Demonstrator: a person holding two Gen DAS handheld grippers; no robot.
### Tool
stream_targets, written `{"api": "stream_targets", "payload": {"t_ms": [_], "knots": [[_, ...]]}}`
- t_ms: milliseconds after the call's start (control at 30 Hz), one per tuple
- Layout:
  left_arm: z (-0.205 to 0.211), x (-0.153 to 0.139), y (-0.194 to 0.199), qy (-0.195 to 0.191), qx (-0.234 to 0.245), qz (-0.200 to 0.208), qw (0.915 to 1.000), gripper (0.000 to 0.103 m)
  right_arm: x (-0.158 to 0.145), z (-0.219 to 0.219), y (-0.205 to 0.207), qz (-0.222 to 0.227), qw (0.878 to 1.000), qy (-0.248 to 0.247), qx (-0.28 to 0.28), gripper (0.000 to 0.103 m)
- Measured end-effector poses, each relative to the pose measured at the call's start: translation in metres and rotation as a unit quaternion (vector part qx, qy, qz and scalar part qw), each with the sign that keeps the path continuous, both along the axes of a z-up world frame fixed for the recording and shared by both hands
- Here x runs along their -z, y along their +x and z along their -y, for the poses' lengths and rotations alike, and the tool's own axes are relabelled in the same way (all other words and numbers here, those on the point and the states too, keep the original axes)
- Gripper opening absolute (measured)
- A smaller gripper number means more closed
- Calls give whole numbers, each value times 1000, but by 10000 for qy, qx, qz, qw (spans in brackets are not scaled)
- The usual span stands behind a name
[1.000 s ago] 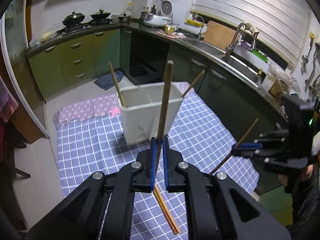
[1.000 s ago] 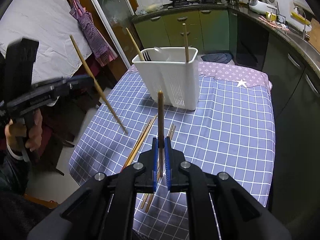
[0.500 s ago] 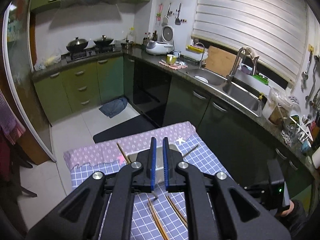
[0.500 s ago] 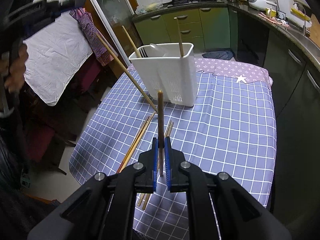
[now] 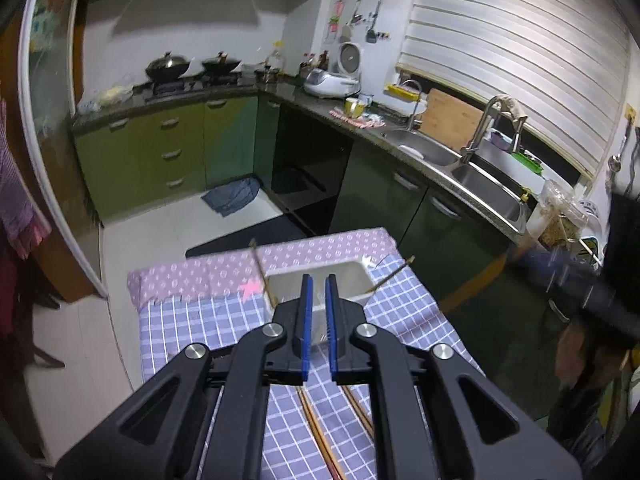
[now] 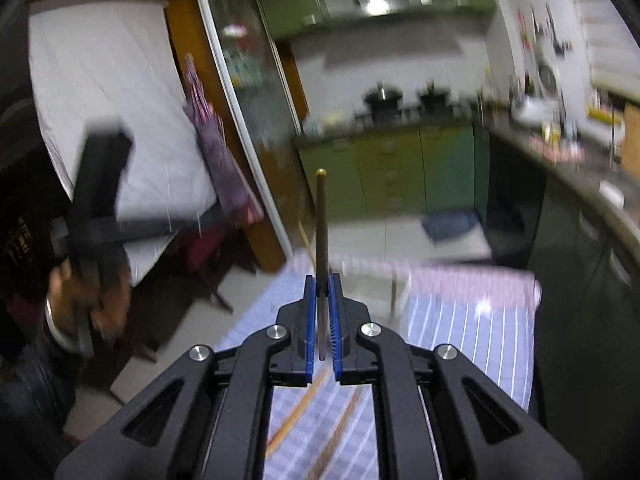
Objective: Organize utensils
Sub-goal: 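Drop the left tool's chopstick into the holder while the right tool carries its chopstick over, then open the right tool over the holder while the left tool moves to a loose chopstick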
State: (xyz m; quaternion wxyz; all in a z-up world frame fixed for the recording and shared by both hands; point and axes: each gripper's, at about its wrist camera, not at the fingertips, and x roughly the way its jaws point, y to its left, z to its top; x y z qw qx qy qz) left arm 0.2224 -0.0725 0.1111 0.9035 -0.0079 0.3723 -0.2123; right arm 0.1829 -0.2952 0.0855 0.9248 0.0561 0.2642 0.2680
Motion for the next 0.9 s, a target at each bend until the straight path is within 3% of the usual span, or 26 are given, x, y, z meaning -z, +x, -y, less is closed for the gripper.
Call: {"api": "stream_targets", "payload": {"t_ms": [167,400,600,733,900], "knots": [[-19,40,-1,-31,-276,-462,9985,7,-22,-16,40,265,9983,-291,419,7],[-36,109,13,-99,-534,-1402,9886,6,20,-44,103,-337,9950,-751,560,7],[-40,118,18,-80,-593,-1487,9871,7,41,-55,117,-463,9931,-959,493,7],[-39,117,19,-88,-614,-1499,9867,7,38,-49,113,-403,9933,-968,478,10],[-38,131,26,-329,-795,-1866,9787,7,26,-43,98,-309,9948,-896,379,10]]}}
